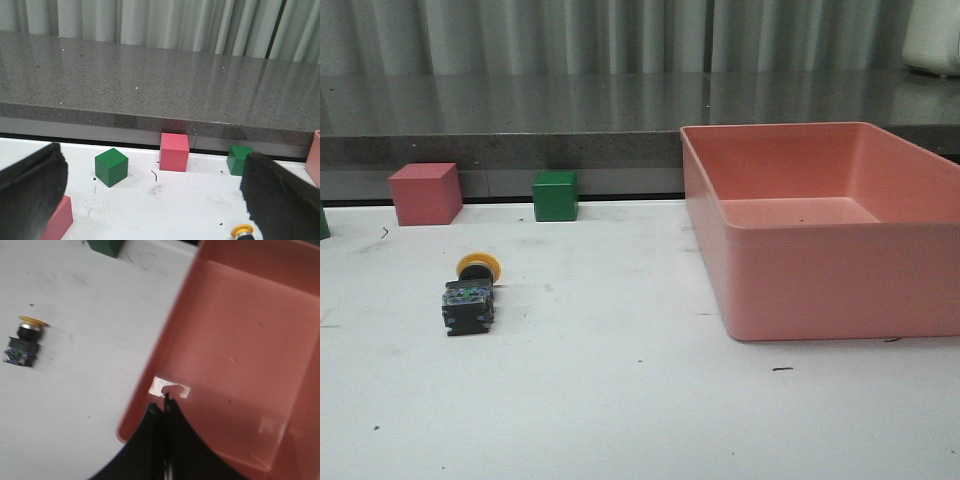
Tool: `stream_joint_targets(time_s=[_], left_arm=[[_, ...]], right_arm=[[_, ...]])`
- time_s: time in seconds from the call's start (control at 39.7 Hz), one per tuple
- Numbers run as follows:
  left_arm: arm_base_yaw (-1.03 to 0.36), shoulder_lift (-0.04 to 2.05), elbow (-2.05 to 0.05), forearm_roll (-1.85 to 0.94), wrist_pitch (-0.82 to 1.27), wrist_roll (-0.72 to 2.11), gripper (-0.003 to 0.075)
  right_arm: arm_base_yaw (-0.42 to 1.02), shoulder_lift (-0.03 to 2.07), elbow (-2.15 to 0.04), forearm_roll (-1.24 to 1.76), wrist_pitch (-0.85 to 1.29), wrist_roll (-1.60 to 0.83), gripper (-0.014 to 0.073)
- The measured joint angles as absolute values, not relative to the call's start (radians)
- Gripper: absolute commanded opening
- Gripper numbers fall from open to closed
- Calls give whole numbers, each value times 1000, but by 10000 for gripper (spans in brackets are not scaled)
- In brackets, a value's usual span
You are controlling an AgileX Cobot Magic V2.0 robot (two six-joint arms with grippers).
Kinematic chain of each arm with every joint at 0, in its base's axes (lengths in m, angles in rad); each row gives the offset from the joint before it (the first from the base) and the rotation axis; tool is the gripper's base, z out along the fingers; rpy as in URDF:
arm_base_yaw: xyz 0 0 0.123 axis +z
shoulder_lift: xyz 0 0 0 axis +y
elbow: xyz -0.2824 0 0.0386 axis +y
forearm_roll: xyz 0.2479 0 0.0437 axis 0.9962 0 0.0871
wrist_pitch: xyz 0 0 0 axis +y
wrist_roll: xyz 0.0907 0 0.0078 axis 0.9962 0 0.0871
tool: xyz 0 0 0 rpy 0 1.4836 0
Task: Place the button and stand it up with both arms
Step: 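Lower the button onto the table, open the right gripper, withdraw, then lower the open left gripper over the button lying on its side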
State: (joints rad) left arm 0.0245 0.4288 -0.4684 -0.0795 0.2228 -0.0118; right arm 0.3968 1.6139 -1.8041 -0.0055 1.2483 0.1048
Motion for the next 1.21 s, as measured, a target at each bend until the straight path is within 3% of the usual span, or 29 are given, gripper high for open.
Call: stream_joint_targets(time_s=[0.23,0.38,0.93,1.21], left_arm=[[24,429,-468,-80,223,-12,673],[24,429,-468,-80,223,-12,673],[24,429,-468,-80,223,-12,673],[24,429,-468,-80,223,-12,673]], right_arm=[[234,1322,-1438,-8,1250,86,-64],[198,1143,-1230,-10,1226,82,-67],[197,319,-483,-82,628,80,-69],[197,80,-340,-89,470,78,-69]])
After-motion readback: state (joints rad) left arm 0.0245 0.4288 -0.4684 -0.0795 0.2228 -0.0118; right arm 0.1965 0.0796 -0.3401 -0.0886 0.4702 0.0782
